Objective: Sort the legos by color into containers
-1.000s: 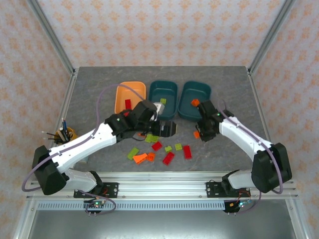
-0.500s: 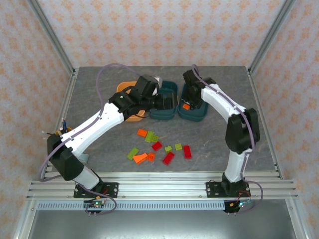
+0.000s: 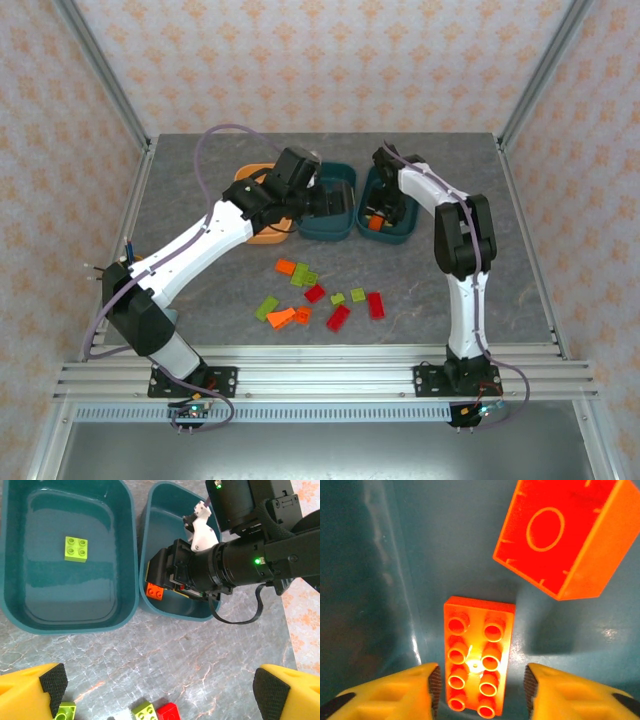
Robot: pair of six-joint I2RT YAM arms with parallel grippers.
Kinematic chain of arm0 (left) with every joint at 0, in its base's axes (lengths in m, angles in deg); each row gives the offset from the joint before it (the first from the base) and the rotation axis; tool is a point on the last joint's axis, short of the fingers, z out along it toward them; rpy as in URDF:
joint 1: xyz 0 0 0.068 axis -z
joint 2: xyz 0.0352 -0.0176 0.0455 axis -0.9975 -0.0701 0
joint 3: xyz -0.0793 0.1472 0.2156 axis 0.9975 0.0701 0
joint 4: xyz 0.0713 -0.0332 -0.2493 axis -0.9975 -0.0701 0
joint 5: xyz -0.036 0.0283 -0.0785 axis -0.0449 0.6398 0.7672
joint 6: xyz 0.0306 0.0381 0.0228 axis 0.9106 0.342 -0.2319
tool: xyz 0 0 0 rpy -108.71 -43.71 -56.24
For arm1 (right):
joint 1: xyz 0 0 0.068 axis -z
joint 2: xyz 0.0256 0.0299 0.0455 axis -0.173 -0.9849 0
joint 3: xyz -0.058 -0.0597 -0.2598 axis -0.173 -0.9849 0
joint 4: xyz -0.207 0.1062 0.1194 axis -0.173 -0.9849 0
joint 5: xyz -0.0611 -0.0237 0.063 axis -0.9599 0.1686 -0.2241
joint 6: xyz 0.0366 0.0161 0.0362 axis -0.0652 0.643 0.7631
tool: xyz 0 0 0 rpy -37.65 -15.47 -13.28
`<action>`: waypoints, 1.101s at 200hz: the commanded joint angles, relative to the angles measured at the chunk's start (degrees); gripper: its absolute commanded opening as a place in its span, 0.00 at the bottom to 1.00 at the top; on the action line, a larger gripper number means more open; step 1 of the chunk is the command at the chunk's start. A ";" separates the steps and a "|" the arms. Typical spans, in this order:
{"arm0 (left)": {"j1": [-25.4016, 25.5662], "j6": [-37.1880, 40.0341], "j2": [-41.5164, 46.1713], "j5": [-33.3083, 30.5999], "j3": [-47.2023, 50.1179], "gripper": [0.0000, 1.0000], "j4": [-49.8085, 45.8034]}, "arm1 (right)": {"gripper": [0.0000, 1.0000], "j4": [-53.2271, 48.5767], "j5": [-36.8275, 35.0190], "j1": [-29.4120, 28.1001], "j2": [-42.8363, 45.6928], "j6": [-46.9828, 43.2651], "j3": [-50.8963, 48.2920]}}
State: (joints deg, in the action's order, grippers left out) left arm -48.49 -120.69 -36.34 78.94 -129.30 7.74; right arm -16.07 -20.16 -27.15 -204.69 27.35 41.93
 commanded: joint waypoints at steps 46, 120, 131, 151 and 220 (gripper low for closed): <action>-0.23 -3.14 8.20 -7.17 6.19 0.98 -9.28 | 0.58 -2.94 -1.36 0.32 9.32 -0.29 1.55; -0.32 -0.33 14.30 -6.10 24.85 0.96 -19.29 | 0.62 15.02 1.12 -15.82 38.96 -8.11 -22.60; -0.32 1.87 13.09 -4.87 27.41 0.95 -18.12 | 0.63 20.03 1.69 -20.03 43.11 -7.66 -29.71; -0.32 6.92 8.98 -3.39 28.59 0.94 -16.82 | 0.65 29.82 2.56 -25.46 49.60 -4.24 -41.64; -0.37 14.99 -0.37 -1.79 30.85 0.86 -13.77 | 0.70 34.13 2.35 -31.41 55.13 -1.53 -51.28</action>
State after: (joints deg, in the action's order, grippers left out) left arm -48.55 -109.28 -34.79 76.29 -99.62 -6.92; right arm 14.16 -17.38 -58.32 -152.54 25.10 -9.70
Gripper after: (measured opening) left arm 0.874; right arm 0.694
